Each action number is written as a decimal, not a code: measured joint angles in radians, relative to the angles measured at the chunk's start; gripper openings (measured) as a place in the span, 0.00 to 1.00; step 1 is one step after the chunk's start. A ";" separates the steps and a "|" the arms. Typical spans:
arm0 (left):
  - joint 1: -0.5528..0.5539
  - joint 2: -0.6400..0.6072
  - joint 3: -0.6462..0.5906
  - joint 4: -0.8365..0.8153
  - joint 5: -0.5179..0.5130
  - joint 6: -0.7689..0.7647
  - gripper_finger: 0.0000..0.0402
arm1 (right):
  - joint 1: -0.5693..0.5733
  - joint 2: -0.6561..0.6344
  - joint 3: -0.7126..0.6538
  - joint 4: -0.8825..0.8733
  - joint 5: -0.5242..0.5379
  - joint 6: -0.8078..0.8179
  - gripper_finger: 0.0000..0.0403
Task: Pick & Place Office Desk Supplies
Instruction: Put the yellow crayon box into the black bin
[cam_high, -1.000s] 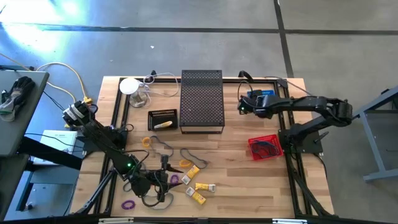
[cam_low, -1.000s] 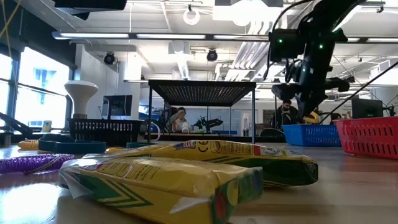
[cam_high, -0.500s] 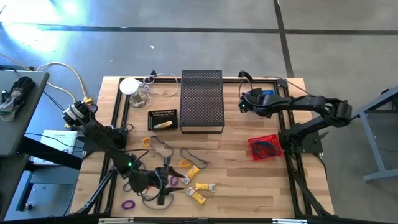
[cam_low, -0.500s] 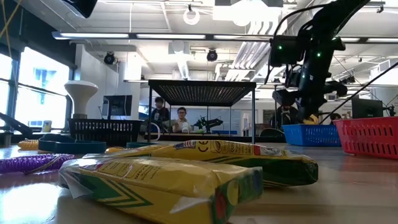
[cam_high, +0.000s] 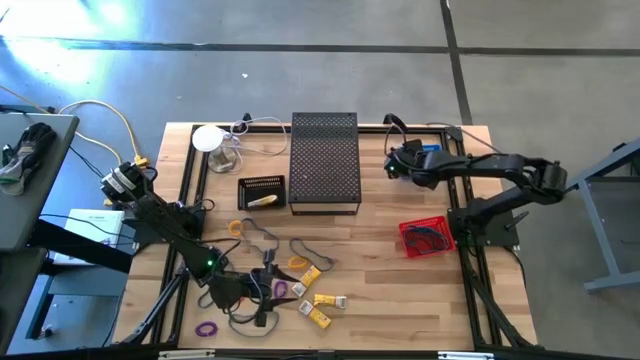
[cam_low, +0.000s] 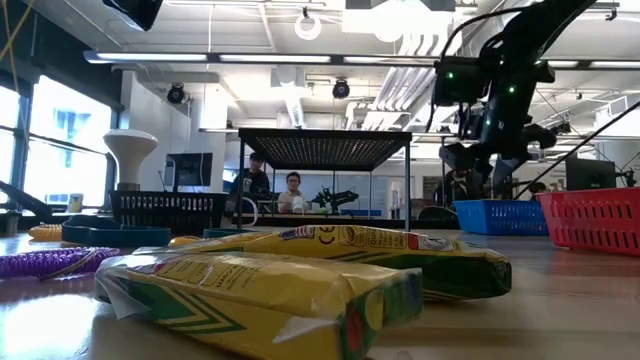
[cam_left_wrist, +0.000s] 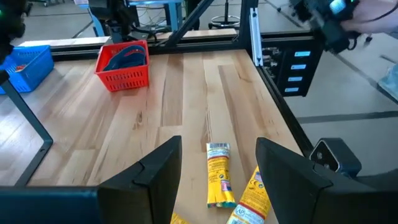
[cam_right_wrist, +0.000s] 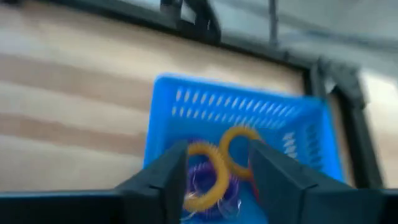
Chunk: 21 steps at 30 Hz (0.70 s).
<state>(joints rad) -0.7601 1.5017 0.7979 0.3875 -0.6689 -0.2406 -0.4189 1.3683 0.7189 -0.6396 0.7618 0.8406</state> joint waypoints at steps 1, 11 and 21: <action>-0.001 0.000 0.000 -0.004 0.000 -0.001 0.49 | 0.020 -0.007 0.000 0.001 0.040 -0.002 0.44; -0.016 -0.039 0.000 -0.208 0.003 -0.075 0.49 | 0.340 -0.174 0.032 0.081 0.173 -0.111 0.60; 0.097 -0.077 -0.001 -0.488 0.288 -0.121 0.49 | 0.806 -0.202 0.032 0.414 0.261 -0.260 0.61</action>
<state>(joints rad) -0.6629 1.4251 0.7967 -0.1005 -0.3809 -0.3611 0.3875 1.1662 0.7514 -0.2254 1.0228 0.5810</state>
